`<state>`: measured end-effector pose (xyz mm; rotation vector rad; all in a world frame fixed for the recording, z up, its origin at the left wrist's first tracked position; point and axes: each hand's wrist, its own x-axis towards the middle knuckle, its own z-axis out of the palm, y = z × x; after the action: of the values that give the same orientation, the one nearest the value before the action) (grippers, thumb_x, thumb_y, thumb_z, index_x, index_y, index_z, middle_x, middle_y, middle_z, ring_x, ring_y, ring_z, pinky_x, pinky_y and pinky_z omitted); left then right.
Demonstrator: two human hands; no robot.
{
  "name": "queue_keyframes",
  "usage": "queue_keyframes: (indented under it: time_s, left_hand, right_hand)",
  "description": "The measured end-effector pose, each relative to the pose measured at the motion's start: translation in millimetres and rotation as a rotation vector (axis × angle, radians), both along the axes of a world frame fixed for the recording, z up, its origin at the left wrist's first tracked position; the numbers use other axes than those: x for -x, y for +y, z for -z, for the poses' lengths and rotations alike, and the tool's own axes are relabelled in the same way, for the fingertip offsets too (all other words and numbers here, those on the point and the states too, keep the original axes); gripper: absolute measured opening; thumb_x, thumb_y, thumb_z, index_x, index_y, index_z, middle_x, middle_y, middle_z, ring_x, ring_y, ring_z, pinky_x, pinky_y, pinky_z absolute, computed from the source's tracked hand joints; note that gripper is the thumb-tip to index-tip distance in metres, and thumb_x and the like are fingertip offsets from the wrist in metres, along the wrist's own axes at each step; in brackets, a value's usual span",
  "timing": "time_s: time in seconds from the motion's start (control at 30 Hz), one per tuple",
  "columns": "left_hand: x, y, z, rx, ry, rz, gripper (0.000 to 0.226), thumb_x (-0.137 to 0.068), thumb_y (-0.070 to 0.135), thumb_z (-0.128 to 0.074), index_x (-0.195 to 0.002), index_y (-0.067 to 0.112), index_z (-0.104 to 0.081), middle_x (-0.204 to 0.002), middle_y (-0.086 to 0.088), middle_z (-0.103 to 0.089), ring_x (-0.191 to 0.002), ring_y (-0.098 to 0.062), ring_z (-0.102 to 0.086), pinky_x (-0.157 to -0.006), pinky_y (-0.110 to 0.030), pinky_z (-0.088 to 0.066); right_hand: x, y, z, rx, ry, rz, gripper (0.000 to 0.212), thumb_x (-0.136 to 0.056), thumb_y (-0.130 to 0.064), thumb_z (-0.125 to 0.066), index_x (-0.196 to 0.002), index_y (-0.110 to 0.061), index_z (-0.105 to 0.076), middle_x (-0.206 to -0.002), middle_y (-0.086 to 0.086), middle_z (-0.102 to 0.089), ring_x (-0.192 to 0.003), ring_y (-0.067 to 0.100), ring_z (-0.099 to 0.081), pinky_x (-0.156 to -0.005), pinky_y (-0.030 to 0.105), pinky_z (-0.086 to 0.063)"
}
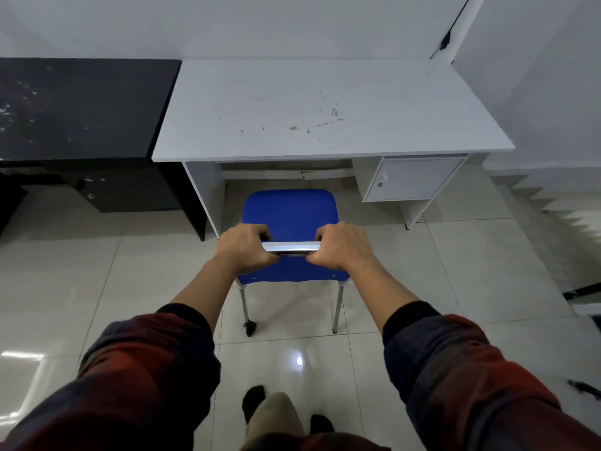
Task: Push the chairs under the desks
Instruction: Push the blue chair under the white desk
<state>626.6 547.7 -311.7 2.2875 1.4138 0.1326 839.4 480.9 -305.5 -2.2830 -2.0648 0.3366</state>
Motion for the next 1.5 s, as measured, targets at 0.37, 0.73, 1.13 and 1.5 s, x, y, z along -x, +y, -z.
queue_keyframes:
  time_s: [0.37, 0.73, 1.13, 1.5]
  left_hand:
    - [26, 35, -10, 0.039, 0.003, 0.106, 0.033, -0.072, 0.051, -0.074, -0.094, 0.029, -0.065, -0.090, 0.011, -0.067, -0.079, -0.012, -0.061, -0.066, -0.028, -0.048]
    - [57, 59, -7, 0.117, 0.033, 0.220, 0.034, -0.073, 0.049, -0.076, -0.096, 0.029, -0.059, -0.090, 0.011, -0.061, -0.080, -0.011, -0.058, -0.069, -0.028, -0.048]
    - [42, 91, -11, 0.109, 0.076, 0.176, 0.035, -0.070, 0.050, -0.075, -0.096, 0.032, -0.059, -0.094, 0.011, -0.063, -0.082, -0.012, -0.058, -0.069, -0.028, -0.047]
    - [-8, 116, -9, 0.115, 0.083, 0.093, 0.034, -0.070, 0.050, -0.074, -0.096, 0.032, -0.059, -0.094, 0.011, -0.064, -0.082, -0.013, -0.060, -0.067, -0.030, -0.047]
  right_hand:
    - [34, 21, -4, 0.060, 0.001, 0.069, 0.043, -0.080, -0.053, -0.067, -0.112, -0.024, -0.069, -0.086, -0.006, -0.065, -0.077, 0.016, -0.062, -0.065, 0.028, -0.051]
    - [71, 24, -4, 0.071, 0.042, 0.140, 0.041, -0.079, -0.052, -0.067, -0.109, -0.024, -0.069, -0.086, -0.005, -0.067, -0.075, 0.016, -0.063, -0.065, 0.028, -0.054]
    - [51, 60, -9, 0.033, 0.045, 0.098, 0.039, -0.073, -0.054, -0.069, -0.099, -0.025, -0.074, -0.078, -0.006, -0.067, -0.070, 0.014, -0.061, -0.057, 0.025, -0.048]
    - [0, 97, -11, 0.064, 0.041, 0.058, 0.041, -0.072, -0.056, -0.068, -0.097, -0.025, -0.074, -0.077, -0.006, -0.068, -0.068, 0.015, -0.062, -0.063, 0.028, -0.056]
